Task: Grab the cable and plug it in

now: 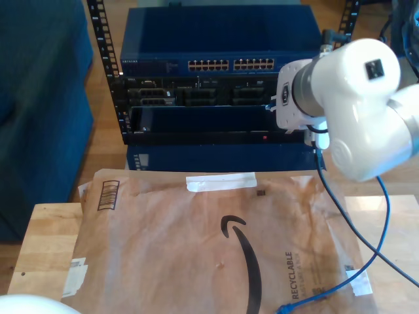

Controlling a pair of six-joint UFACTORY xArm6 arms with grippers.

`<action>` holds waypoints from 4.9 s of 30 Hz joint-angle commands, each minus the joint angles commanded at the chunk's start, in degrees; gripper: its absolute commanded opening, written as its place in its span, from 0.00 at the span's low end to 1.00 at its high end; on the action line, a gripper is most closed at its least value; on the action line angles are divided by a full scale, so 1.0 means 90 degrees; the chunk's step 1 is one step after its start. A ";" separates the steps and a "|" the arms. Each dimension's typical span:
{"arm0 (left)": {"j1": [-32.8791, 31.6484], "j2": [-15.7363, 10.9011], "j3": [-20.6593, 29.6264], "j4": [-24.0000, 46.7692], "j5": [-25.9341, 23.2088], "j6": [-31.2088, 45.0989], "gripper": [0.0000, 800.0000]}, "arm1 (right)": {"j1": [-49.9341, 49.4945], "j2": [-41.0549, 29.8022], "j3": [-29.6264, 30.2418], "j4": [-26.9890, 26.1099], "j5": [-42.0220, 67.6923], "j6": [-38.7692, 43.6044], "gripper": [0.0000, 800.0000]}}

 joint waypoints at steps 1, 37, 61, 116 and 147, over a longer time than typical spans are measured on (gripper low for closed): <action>0.0000 0.0000 0.0000 0.0000 0.0000 0.0000 1.00 | 0.0000 -0.0156 0.0098 -0.0010 0.0000 0.0000 0.00; 0.0000 0.0000 0.0000 0.0000 0.0000 0.0000 1.00 | -0.0606 0.0313 0.0860 -0.1309 -0.3702 0.0059 0.00; 0.0000 0.0010 0.0000 0.0000 0.0000 0.0000 1.00 | -0.0752 0.2969 -0.0557 -0.0293 -0.7414 -0.0166 0.00; 0.0000 0.0010 0.0000 0.0000 0.0000 0.0010 1.00 | 0.1201 0.6505 -0.2862 0.5040 -1.0188 -0.4230 0.00; 0.0000 0.0010 0.0000 0.0000 0.0000 0.0000 1.00 | 0.1153 0.6984 -0.3614 0.5021 -1.0120 -0.4259 0.00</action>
